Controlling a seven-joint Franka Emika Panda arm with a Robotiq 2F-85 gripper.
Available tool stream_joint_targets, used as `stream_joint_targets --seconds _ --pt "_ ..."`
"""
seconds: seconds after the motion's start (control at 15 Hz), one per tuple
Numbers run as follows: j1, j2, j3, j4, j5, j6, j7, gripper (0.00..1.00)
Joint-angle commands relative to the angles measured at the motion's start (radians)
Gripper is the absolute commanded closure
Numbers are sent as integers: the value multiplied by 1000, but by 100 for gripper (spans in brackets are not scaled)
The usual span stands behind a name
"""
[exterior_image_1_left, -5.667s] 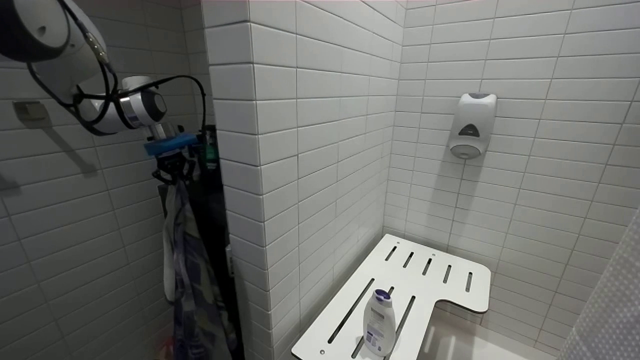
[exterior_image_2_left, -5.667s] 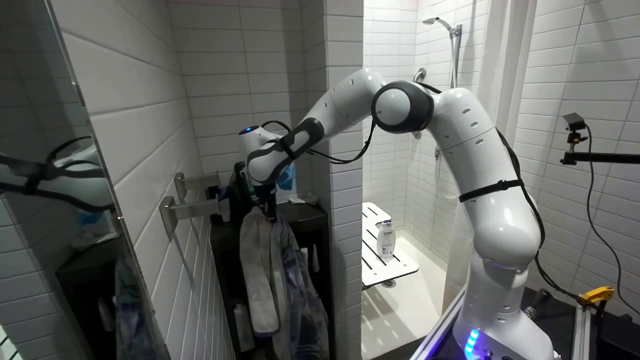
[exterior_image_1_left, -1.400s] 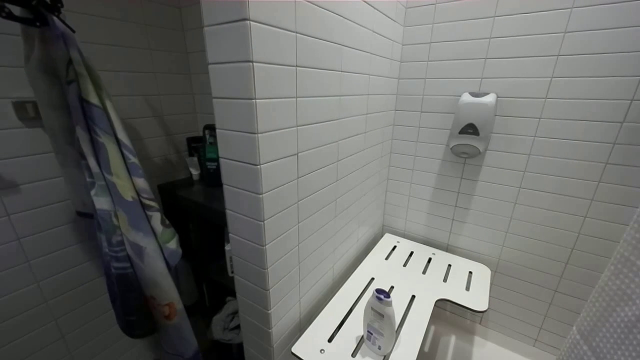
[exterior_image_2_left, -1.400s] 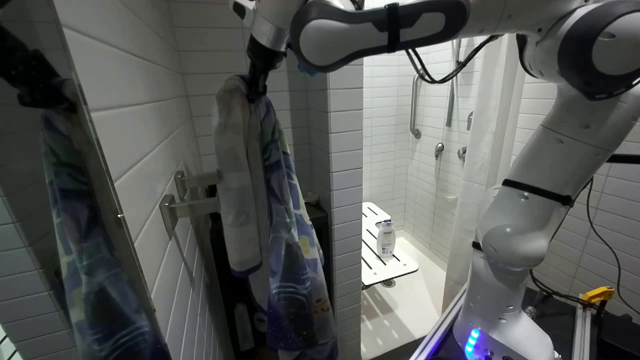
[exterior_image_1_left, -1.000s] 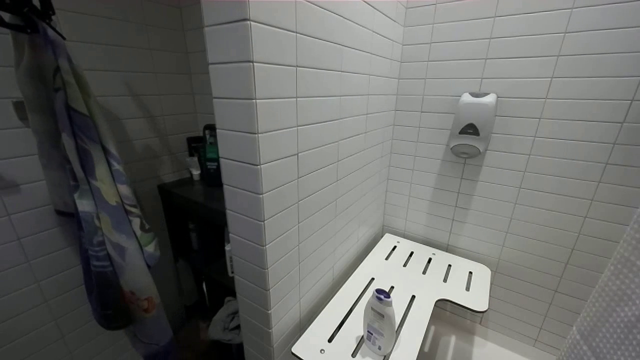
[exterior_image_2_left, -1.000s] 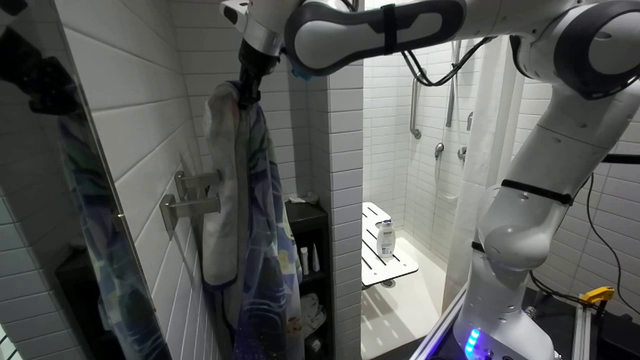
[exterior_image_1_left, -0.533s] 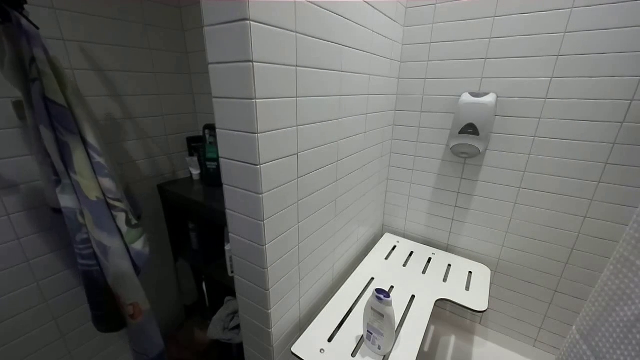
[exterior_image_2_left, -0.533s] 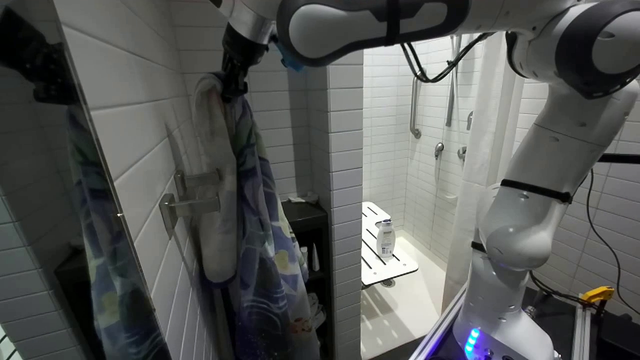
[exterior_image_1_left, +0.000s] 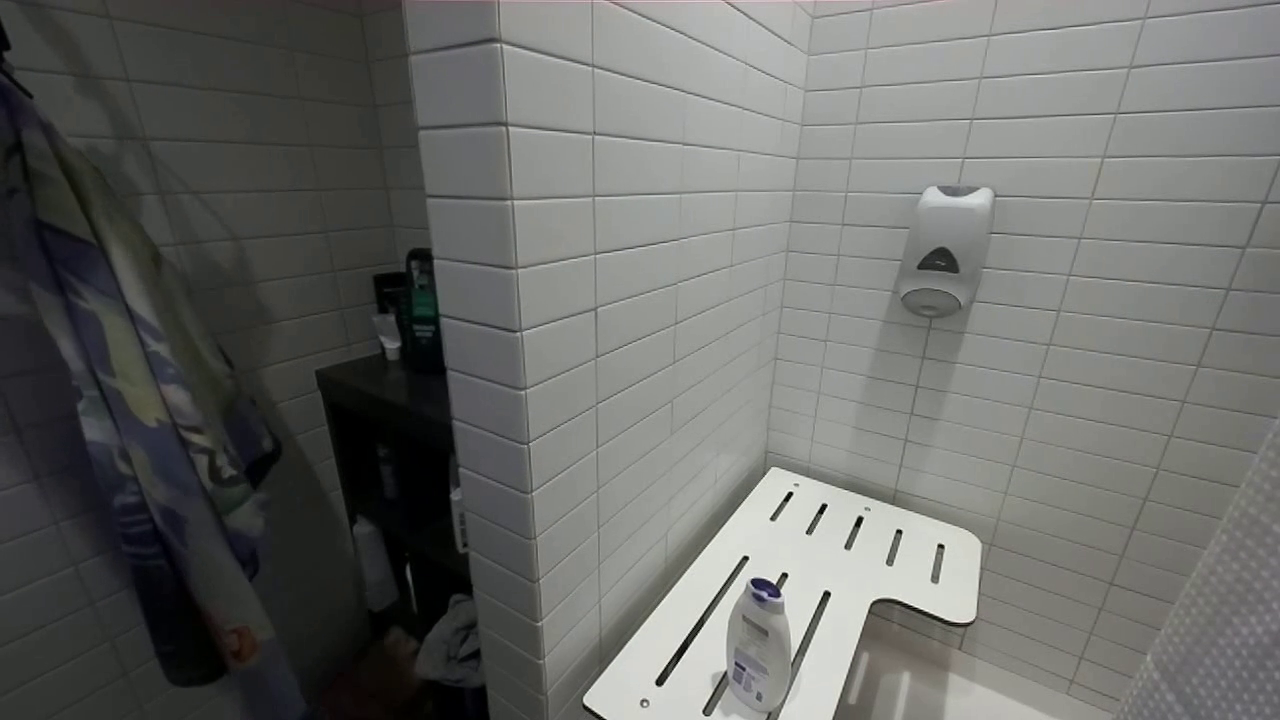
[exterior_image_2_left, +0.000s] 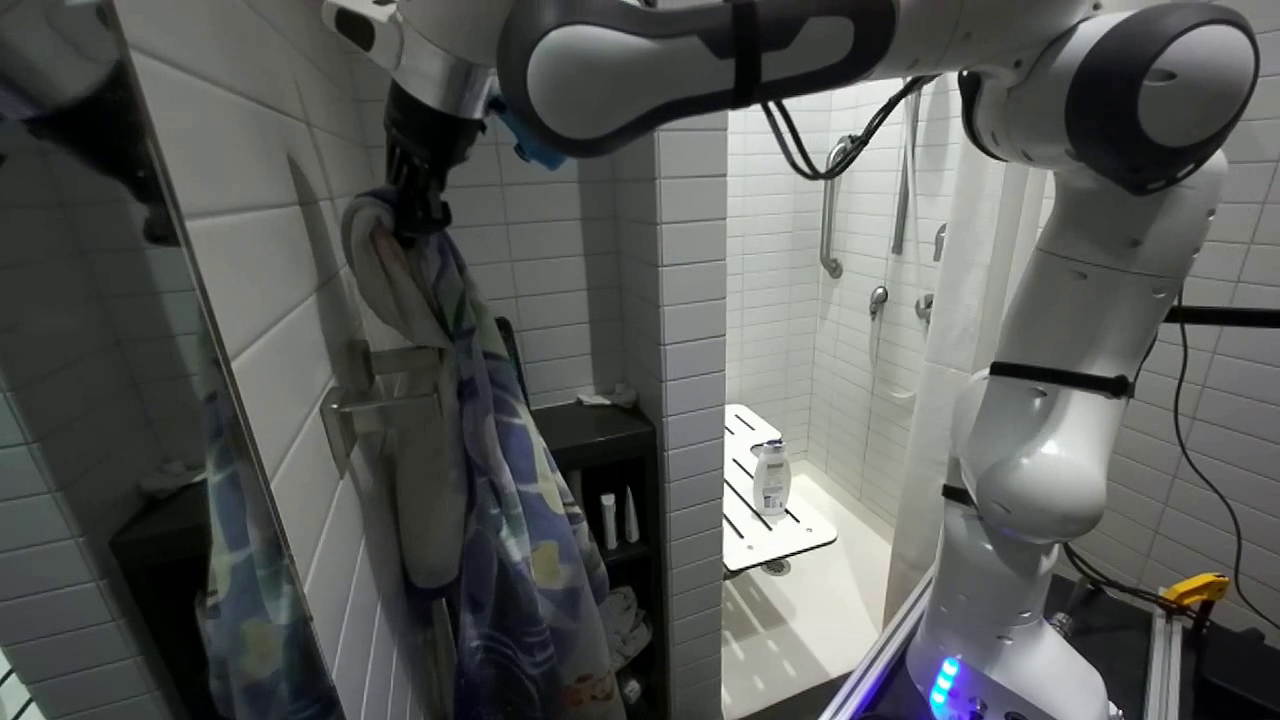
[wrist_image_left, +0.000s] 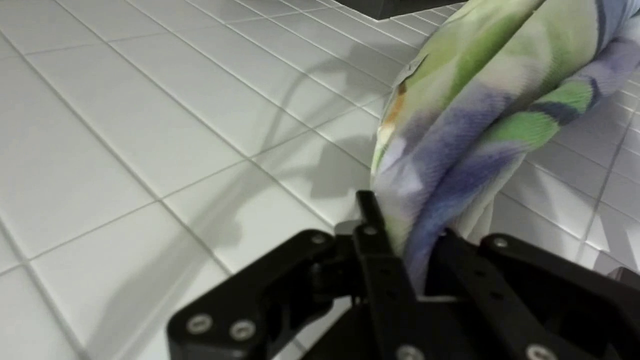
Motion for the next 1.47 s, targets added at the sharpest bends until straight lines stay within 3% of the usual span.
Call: stream_joint_targets --seconds 0.0,0.6,0.67,0.87,1.27,1.4 --pt "11 57 3 77 -4 -33 -38 97" --pt "24 135 24 144 -27 -117 -66 97" --pt "25 140 26 150 -34 -124 -63 63" --pt "29 155 28 169 -52 -138 -57 52" --pt "31 177 25 203 -51 -151 -57 9" --pt "31 184 24 216 -52 -155 -55 0"
